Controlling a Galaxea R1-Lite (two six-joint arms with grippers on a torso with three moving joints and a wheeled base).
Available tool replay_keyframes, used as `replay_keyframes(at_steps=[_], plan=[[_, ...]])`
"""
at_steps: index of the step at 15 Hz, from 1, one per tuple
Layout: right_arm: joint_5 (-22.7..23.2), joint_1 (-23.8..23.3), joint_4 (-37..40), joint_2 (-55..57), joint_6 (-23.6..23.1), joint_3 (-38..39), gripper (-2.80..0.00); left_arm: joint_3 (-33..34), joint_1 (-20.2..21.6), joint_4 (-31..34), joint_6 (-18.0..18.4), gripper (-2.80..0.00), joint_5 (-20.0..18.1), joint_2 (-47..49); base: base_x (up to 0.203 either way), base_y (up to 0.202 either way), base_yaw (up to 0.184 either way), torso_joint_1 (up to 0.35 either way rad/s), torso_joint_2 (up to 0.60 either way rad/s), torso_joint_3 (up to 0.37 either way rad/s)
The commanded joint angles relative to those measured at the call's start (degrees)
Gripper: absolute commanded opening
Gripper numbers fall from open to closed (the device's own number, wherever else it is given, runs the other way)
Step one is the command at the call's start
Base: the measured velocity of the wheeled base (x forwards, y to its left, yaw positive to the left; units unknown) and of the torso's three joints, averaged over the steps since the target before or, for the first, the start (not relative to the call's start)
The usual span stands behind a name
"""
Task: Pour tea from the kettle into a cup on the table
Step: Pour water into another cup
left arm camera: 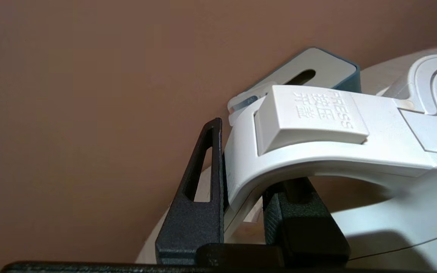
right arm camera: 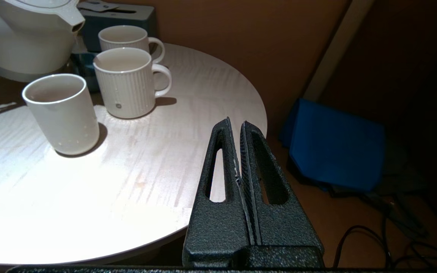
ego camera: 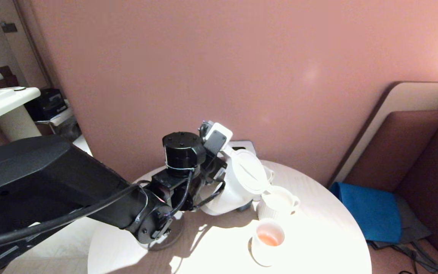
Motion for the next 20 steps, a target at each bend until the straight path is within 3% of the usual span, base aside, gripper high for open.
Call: replay_keyframes(at_steps=[1, 8, 11, 20], plan=[[0.0, 0.0, 0.0, 0.0, 0.0, 0.0, -2.80, -0.1, 0.0, -0.4, 0.7, -2.80, 0.1, -0.6, 0.000, 0.000, 0.000, 0.000, 0.00, 0.000], [0.0, 0.0, 0.0, 0.0, 0.0, 0.0, -2.80, -2.6, -0.1, -0.3, 0.4, -2.80, 0.0, -0.9, 0.000, 0.000, 0.000, 0.000, 0.00, 0.000], [0.0, 0.0, 0.0, 0.0, 0.0, 0.0, -2.80, -3.1, 0.3, -0.2, -1.5, -2.80, 0.2, -1.5, 0.000, 0.000, 0.000, 0.000, 0.00, 0.000], [0.0, 0.0, 0.0, 0.0, 0.0, 0.0, -2.80, -9.8, 0.3, 5.5, -1.9, -2.80, 0.3, -0.8, 0.000, 0.000, 0.000, 0.000, 0.00, 0.000]])
